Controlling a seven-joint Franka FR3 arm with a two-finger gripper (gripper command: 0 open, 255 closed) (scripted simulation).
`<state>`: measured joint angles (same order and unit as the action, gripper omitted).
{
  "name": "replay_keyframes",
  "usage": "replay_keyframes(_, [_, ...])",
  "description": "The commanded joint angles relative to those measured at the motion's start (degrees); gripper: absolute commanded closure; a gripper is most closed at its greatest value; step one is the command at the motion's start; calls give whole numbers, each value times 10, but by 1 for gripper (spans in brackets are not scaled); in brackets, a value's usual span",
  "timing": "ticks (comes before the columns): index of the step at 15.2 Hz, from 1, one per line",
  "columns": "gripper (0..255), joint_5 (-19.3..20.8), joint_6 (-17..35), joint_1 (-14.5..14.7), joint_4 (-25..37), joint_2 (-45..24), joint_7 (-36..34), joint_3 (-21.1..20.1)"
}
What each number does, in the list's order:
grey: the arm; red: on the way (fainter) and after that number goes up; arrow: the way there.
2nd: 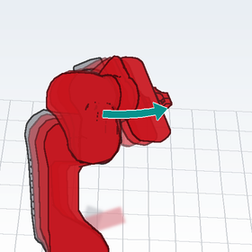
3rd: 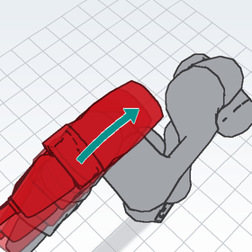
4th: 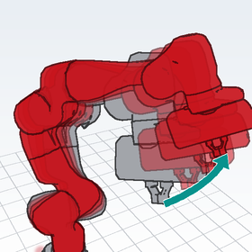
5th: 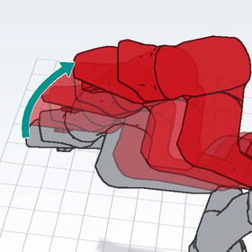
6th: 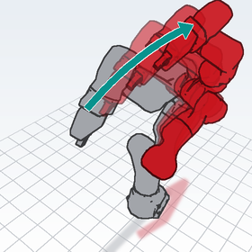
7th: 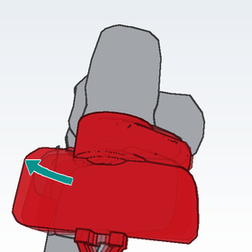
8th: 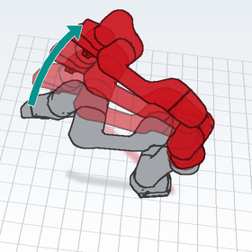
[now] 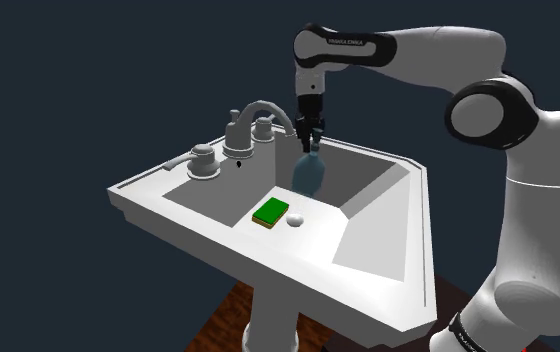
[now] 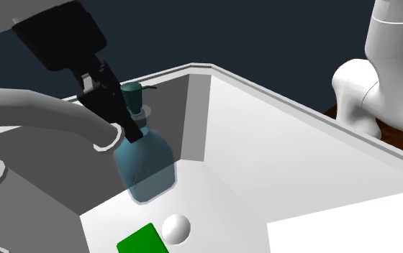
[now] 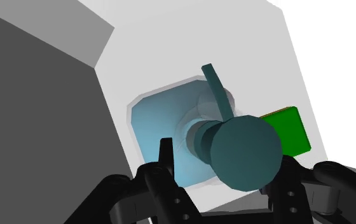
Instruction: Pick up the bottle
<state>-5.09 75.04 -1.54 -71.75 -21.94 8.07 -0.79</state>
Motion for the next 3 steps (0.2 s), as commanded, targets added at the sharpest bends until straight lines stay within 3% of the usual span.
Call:
replay_keyframes(1, [255, 0, -18, 0, 22, -4, -2, 0])
replay_keyframes(3, [255, 0, -19, 0, 24, -4, -2, 0])
